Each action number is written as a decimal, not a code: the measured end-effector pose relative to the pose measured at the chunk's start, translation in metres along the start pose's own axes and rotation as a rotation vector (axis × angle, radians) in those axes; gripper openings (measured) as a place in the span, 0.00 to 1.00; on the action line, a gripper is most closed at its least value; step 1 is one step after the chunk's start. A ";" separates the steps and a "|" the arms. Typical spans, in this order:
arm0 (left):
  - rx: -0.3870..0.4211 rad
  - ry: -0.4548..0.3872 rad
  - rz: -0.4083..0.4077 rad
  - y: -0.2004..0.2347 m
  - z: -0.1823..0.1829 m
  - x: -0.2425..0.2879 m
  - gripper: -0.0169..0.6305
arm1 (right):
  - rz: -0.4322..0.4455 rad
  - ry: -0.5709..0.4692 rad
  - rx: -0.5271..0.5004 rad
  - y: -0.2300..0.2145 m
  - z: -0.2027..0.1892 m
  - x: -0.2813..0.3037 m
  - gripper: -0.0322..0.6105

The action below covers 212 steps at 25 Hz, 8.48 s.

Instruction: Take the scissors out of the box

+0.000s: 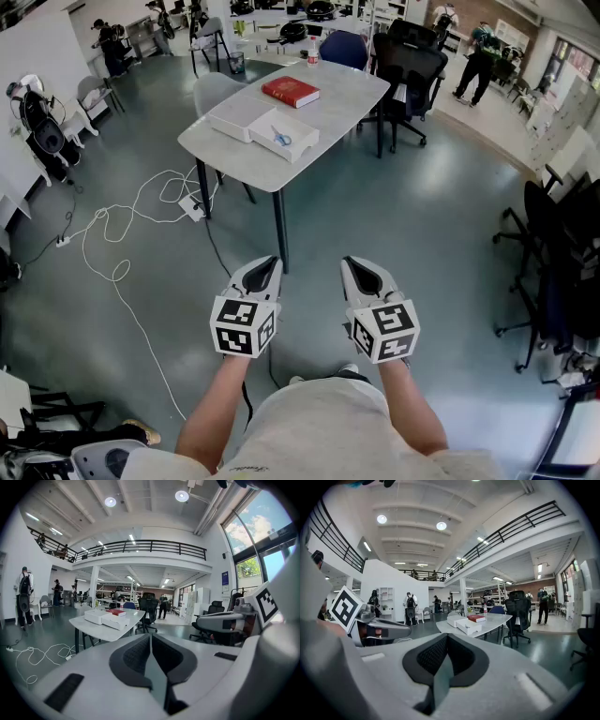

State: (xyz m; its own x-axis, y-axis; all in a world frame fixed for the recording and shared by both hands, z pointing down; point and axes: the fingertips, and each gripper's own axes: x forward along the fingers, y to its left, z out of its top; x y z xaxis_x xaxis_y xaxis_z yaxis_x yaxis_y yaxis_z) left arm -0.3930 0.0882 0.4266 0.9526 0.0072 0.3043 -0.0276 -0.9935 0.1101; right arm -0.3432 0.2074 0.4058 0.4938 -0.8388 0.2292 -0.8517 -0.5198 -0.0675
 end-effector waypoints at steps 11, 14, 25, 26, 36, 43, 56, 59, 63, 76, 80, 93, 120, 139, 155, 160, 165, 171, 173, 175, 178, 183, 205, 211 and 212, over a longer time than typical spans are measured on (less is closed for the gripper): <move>0.005 0.034 -0.010 0.019 -0.007 0.011 0.06 | -0.003 0.017 -0.005 0.006 -0.002 0.017 0.06; 0.017 0.051 -0.015 0.021 -0.007 0.020 0.06 | -0.001 0.016 -0.006 0.002 -0.001 0.024 0.06; 0.008 0.060 0.016 0.053 0.011 0.069 0.06 | 0.040 0.019 0.003 -0.028 0.009 0.083 0.06; 0.007 0.062 0.022 0.056 0.013 0.077 0.06 | 0.046 0.017 0.002 -0.033 0.011 0.091 0.06; -0.001 0.071 0.089 0.073 0.043 0.154 0.06 | 0.100 0.015 0.004 -0.103 0.036 0.152 0.06; -0.012 0.083 0.141 0.079 0.059 0.205 0.07 | 0.138 0.015 0.003 -0.150 0.049 0.185 0.06; -0.014 0.097 0.219 0.086 0.076 0.273 0.11 | 0.203 -0.011 0.002 -0.212 0.067 0.229 0.06; -0.015 0.091 0.234 0.091 0.078 0.279 0.11 | 0.212 -0.020 0.004 -0.217 0.069 0.235 0.06; -0.016 0.081 0.241 0.096 0.084 0.294 0.11 | 0.218 -0.018 0.000 -0.226 0.070 0.247 0.06; -0.049 0.086 0.227 0.148 0.091 0.357 0.12 | 0.221 0.016 -0.026 -0.247 0.076 0.323 0.06; -0.065 0.101 0.224 0.176 0.096 0.384 0.12 | 0.226 0.041 -0.029 -0.254 0.080 0.362 0.06; -0.127 0.178 0.187 0.257 0.096 0.466 0.12 | 0.250 0.118 -0.055 -0.265 0.097 0.491 0.06; -0.218 0.368 0.322 0.326 0.057 0.536 0.12 | 0.481 0.165 -0.129 -0.270 0.108 0.644 0.06; -0.362 0.623 0.565 0.338 0.023 0.568 0.16 | 0.834 0.252 -0.119 -0.288 0.090 0.699 0.06; -0.425 0.841 0.670 0.349 -0.007 0.580 0.18 | 0.987 0.275 -0.164 -0.297 0.088 0.720 0.06; -0.451 0.877 0.692 0.352 -0.012 0.583 0.18 | 1.010 0.274 -0.171 -0.303 0.091 0.728 0.06; -0.466 0.896 0.714 0.355 -0.014 0.587 0.18 | 1.026 0.274 -0.174 -0.307 0.094 0.736 0.06; -0.480 0.918 0.719 0.357 -0.017 0.587 0.18 | 1.040 0.276 -0.174 -0.310 0.094 0.741 0.06; -0.478 0.923 0.717 0.356 -0.016 0.587 0.18 | 1.043 0.277 -0.174 -0.312 0.094 0.741 0.06; -0.480 0.924 0.716 0.355 -0.016 0.587 0.18 | 1.043 0.279 -0.174 -0.314 0.094 0.741 0.06; -0.488 0.924 0.716 0.355 -0.016 0.588 0.18 | 1.041 0.280 -0.173 -0.317 0.094 0.741 0.06; -0.463 0.935 0.700 0.356 -0.016 0.589 0.17 | 1.044 0.283 -0.172 -0.318 0.091 0.739 0.06; -0.353 0.758 0.799 0.341 0.020 0.568 0.15 | 1.055 0.279 -0.176 -0.318 0.093 0.720 0.06; -0.331 0.705 0.832 0.332 0.031 0.553 0.15 | 1.063 0.271 -0.181 -0.309 0.094 0.713 0.06; -0.330 0.690 0.834 0.331 0.035 0.550 0.15 | 1.063 0.269 -0.182 -0.307 0.096 0.711 0.06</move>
State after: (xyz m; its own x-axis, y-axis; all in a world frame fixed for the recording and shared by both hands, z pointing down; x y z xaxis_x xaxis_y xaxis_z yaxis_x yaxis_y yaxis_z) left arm 0.1326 -0.2406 0.5970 0.2313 -0.4811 0.8456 -0.7518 -0.6401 -0.1585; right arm 0.2865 -0.2450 0.4967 -0.5386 -0.7694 0.3434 -0.8425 0.4932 -0.2164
